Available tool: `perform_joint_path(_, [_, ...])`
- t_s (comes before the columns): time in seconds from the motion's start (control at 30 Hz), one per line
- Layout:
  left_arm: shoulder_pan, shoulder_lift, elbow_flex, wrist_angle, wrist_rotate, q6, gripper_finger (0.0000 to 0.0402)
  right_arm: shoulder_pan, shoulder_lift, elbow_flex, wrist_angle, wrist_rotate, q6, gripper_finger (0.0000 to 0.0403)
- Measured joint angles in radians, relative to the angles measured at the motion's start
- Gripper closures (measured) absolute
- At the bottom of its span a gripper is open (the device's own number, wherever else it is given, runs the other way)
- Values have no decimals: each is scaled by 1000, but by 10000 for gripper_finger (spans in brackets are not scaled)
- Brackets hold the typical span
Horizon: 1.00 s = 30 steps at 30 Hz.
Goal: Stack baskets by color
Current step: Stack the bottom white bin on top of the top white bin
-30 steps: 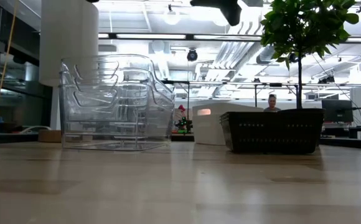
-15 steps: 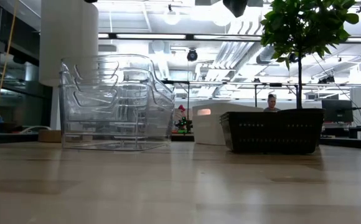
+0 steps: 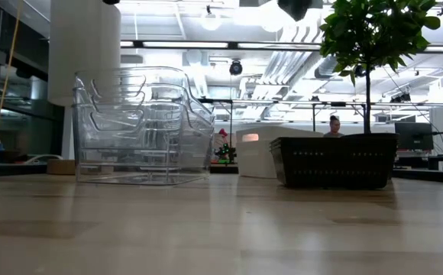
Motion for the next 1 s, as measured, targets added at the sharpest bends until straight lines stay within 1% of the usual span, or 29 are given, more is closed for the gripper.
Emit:
perform_joint_path(0.07, [0, 0, 0, 0, -4, 0, 401, 14, -3, 0, -71, -59, 55, 219])
perform_joint_path(0.17, [0, 0, 0, 0, -4, 0, 401, 59, -3, 0, -193, -171, 182, 219])
perform_joint_path(0.27, [0, 0, 0, 0, -4, -1, 401, 139, -1, 0, -324, -261, 332, 219])
perform_joint_path(0.33, [0, 0, 0, 0, -4, -1, 401, 209, 1, 0, -426, -284, 454, 219])
perform_joint_path(0.47, [0, 0, 0, 0, -14, -4, 401, 367, 1, 0, -567, -268, 819, 220])
perform_joint_path(0.53, [0, 0, 0, 0, -23, -4, 401, 446, 1, 0, -593, -222, 1022, 220])
perform_joint_path(0.67, [0, 0, 0, 0, -27, -4, 401, 579, 17, 0, -603, -91, 1416, 220])
perform_joint_path(0.7, [0, 0, 0, 0, -27, -4, 401, 601, 30, 0, -617, -73, 1510, 220])
perform_joint_path(0.77, [0, 0, 0, 0, -27, -4, 401, 634, 63, 0, -652, -73, 1675, 220])
perform_joint_path(0.8, [0, 0, 0, 0, -27, -4, 401, 645, 85, 0, -667, -84, 1735, 220])
perform_joint_path(0.87, [0, 0, 0, 0, -27, -4, 401, 659, 132, 0, -699, -111, 1798, 220])
perform_joint_path(0.93, [0, 0, 0, 0, -27, -4, 401, 658, 176, 0, -718, -118, 1828, 220])
perform_joint_path(1.0, [0, 0, 0, 0, -27, -4, 401, 646, 216, 0, -709, -103, 1836, 220])
